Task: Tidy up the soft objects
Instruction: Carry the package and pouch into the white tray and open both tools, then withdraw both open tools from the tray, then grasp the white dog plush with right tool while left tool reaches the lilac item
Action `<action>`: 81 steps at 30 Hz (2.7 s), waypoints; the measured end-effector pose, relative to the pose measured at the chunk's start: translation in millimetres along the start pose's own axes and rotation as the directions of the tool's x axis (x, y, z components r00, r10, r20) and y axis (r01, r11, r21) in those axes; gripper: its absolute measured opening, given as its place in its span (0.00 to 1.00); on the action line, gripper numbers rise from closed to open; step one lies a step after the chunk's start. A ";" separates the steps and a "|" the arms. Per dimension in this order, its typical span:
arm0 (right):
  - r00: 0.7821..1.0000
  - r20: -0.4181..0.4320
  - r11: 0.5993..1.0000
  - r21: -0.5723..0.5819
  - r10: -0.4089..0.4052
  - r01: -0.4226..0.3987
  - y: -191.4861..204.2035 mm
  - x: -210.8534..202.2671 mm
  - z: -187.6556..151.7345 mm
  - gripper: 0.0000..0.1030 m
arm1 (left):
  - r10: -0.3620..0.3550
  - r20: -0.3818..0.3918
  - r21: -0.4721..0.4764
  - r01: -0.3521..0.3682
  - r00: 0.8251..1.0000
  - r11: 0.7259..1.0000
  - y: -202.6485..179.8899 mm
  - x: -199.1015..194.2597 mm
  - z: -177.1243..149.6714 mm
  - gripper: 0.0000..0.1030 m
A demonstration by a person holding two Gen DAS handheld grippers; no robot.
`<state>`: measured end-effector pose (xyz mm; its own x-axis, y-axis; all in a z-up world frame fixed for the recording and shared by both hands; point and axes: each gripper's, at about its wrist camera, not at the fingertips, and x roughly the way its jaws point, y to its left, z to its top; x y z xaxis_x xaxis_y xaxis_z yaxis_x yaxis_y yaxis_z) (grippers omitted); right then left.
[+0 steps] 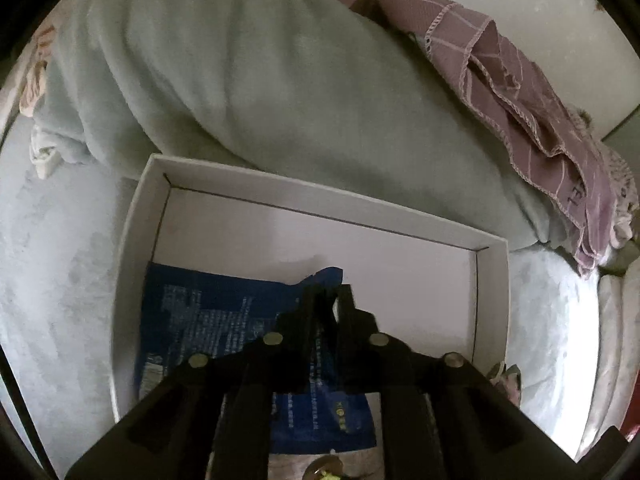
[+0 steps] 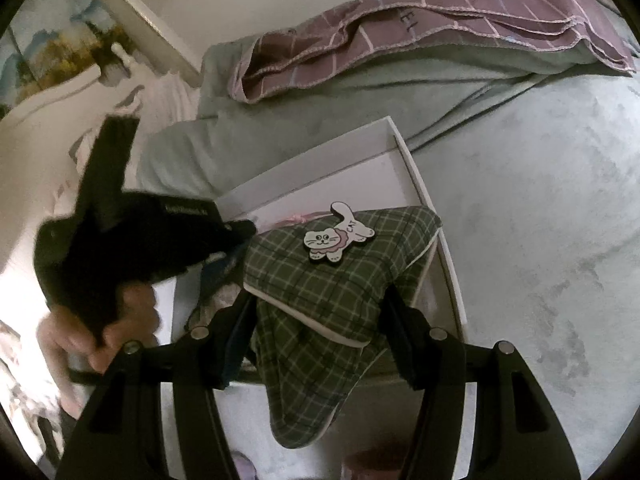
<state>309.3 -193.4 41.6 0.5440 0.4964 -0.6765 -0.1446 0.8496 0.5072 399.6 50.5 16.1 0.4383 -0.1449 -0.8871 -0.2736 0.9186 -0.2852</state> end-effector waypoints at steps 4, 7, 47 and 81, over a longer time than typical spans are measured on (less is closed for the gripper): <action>0.993 0.105 0.994 0.078 0.062 -0.070 -6.6 0.0 1.0 0.65 | -0.029 0.034 0.024 0.028 0.999 0.999 -1.8 -14.8 -13.0 0.27; 0.985 0.138 0.989 0.095 0.101 -0.115 -6.3 -0.2 0.8 0.81 | -0.020 0.103 0.058 0.014 0.995 0.998 -2.6 -37.0 -29.5 0.35; 0.956 -0.035 0.872 -0.421 -0.291 0.250 79.7 -57.7 -33.0 0.77 | 0.115 0.073 0.243 -0.130 0.991 0.961 47.8 -115.9 -134.3 0.36; 0.959 -0.256 0.923 -0.385 -0.123 0.016 73.8 -48.3 -56.0 0.65 | 0.029 -0.225 0.245 0.027 0.974 0.969 59.1 -66.1 -135.1 0.36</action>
<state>226.1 -144.7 81.7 0.3278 0.4172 -0.8476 -0.4430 0.8603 0.2521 238.8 64.7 8.8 0.2263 -0.1969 -0.9539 -0.0435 0.9763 -0.2118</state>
